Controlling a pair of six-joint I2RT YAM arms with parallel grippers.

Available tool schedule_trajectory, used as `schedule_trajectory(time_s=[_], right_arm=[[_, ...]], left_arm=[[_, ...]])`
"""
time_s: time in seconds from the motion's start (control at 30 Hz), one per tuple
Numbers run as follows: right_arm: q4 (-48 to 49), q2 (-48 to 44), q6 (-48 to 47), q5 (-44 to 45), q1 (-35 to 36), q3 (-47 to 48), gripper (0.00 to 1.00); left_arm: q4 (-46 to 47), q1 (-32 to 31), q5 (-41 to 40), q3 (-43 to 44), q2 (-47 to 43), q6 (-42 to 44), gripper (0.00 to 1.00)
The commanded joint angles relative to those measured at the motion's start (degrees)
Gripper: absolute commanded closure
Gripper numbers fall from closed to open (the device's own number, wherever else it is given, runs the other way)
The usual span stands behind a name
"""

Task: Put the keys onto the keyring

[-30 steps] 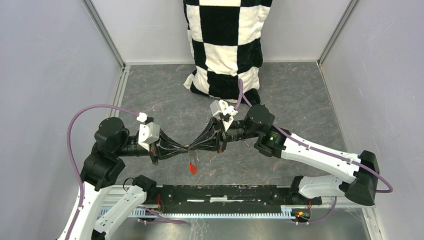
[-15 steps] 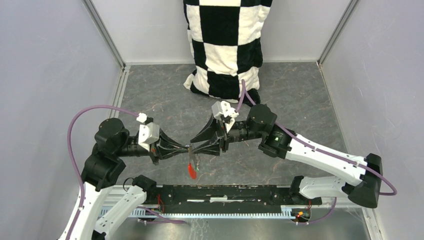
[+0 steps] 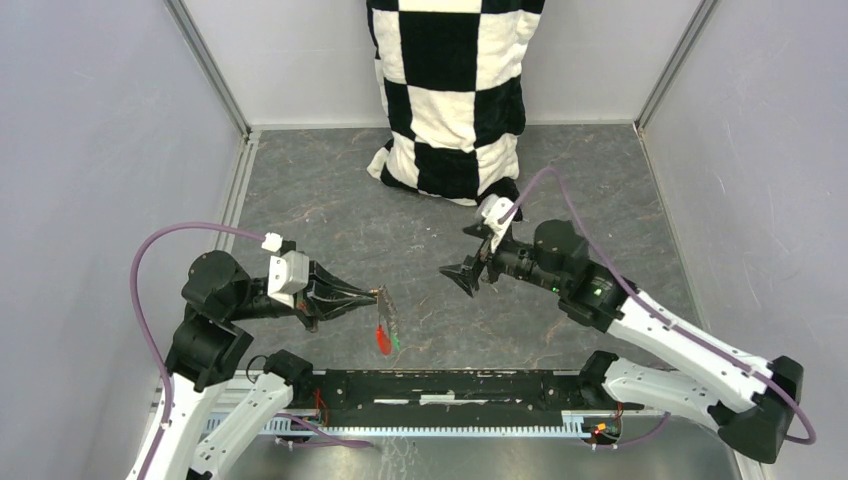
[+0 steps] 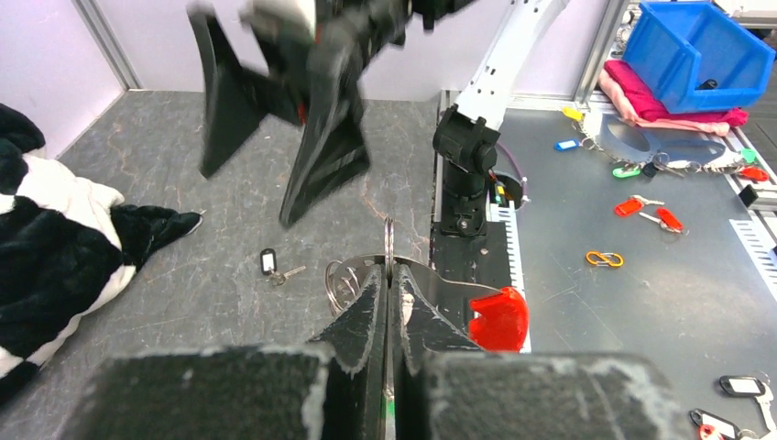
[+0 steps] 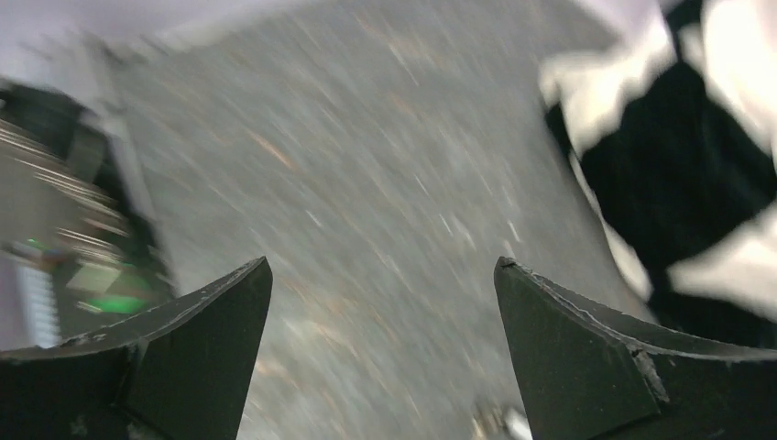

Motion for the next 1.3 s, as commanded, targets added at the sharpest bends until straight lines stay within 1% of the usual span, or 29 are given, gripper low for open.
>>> schedule_trajectory(time_s=[0.0, 0.1, 0.17, 0.23, 0.33, 0.43, 0.5, 0.57, 0.63, 0.7, 0.8, 0.9, 0.93, 1.0, 1.1, 1.27], right_arm=[[-3.81, 1.62, -8.25, 16.97, -3.08, -11.13, 0.04], [1.09, 4.16, -15.19, 20.18, -4.79, -17.20, 0.09], [3.33, 7.51, -16.76, 18.54, -7.24, -19.23, 0.13], [3.46, 11.25, -16.71, 17.36, -9.85, -19.48, 0.16], [7.69, 15.09, -17.95, 14.54, -13.94, -20.48, 0.20], [9.75, 17.79, -25.44, 15.44, -15.67, -20.34, 0.25], [10.57, 19.82, -32.84, 12.63, -16.92, -19.88, 0.25], [10.33, 21.89, -38.94, 5.67, -18.33, -18.81, 0.23], [8.84, 23.79, -43.09, -2.29, -20.22, -16.87, 0.22], [8.00, 25.31, -44.86, -6.58, -22.29, -15.24, 0.24], [6.19, 26.62, -47.15, -11.95, -25.44, -14.00, 0.31], [4.32, 27.20, -49.26, -14.41, -26.78, -13.39, 0.40], [4.27, 27.29, -49.67, -14.86, -26.98, -13.39, 0.42], [3.22, 28.28, -50.22, -15.98, -27.43, -12.53, 0.43], [-1.55, 30.50, -51.92, -17.12, -27.98, -9.75, 0.41], [-3.57, 32.23, -53.41, -18.30, -28.41, -8.56, 0.41]], left_arm=[[5.21, 0.03, -1.84, -0.27, 0.71, -4.74, 0.98], [5.18, 0.08, -2.00, -0.25, 1.17, -4.80, 0.98], [5.03, 0.07, -1.96, -0.21, 1.28, -4.74, 0.98], [4.42, 0.03, -2.05, -0.08, 1.31, -4.26, 0.98], [4.01, 0.07, -2.10, -0.28, 1.14, -4.02, 0.98], [4.09, 0.07, -1.94, -0.67, 0.99, -4.20, 0.98], [4.23, 0.08, -1.79, -0.76, 1.19, -4.22, 0.98], [4.69, 0.08, -1.65, -0.82, 1.30, -4.58, 0.98], [4.50, 0.04, -1.74, -0.50, 1.56, -4.37, 0.98], [3.63, 0.08, -1.89, 0.08, 1.65, -3.81, 0.98], [2.38, 0.06, -1.92, 0.90, 1.74, -3.06, 0.98], [2.01, 0.00, -2.06, 0.98, 1.57, -2.73, 0.98], [1.99, 0.06, -2.12, 0.86, 1.54, -2.73, 0.98], [2.09, 0.06, -2.16, 0.80, 1.56, -2.82, 0.98], [1.49, 0.07, -2.32, 1.50, 1.80, -2.46, 0.98], [0.72, 0.07, -2.66, 2.29, 2.23, -1.94, 0.98]])
